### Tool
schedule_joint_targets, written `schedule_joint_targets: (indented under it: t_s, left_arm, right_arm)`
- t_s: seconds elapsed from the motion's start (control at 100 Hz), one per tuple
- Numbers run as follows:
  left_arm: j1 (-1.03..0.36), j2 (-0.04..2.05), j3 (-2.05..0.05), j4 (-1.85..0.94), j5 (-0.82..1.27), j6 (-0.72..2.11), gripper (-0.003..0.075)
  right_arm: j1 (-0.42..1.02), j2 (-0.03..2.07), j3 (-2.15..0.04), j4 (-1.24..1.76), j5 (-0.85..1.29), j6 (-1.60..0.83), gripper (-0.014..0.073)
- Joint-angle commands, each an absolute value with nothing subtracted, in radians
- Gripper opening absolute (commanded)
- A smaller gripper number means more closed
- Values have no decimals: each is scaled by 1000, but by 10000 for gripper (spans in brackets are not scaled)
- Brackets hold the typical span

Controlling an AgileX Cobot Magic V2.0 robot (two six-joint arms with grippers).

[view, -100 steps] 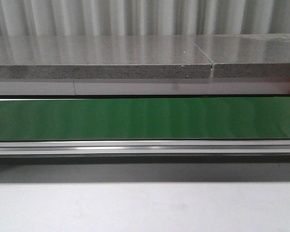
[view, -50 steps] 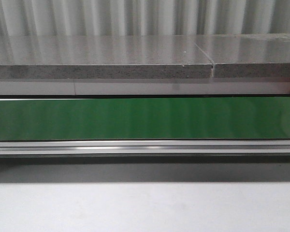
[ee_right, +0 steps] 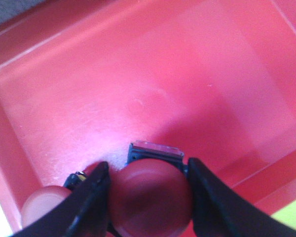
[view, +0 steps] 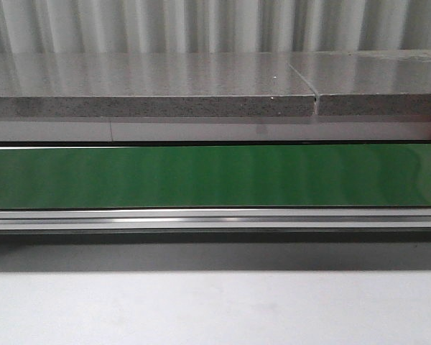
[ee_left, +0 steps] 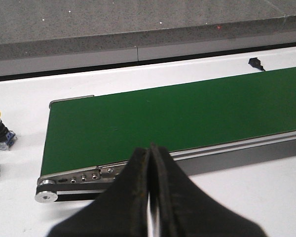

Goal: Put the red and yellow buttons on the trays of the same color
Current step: 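Lower the red button into the red tray and open the right gripper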

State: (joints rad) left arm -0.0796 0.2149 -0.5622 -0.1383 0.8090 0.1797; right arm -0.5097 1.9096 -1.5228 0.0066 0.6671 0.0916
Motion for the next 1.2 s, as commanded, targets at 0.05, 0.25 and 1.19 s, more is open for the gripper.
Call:
schedule_joint_targets:
  t_s: [0.05, 0.25, 1.19]
  left_arm:
    - [-89, 227, -585, -160, 740, 181, -21]
    - [-89, 227, -585, -160, 740, 181, -21]
    - [-89, 227, -585, -160, 740, 181, -21]
  right_arm:
    - [-515, 1896, -1558, 7, 611, 92, 57]
    - [-515, 1926, -1561, 10, 613, 92, 57]
    - [-484, 1760, -1561, -9, 719, 64, 388]
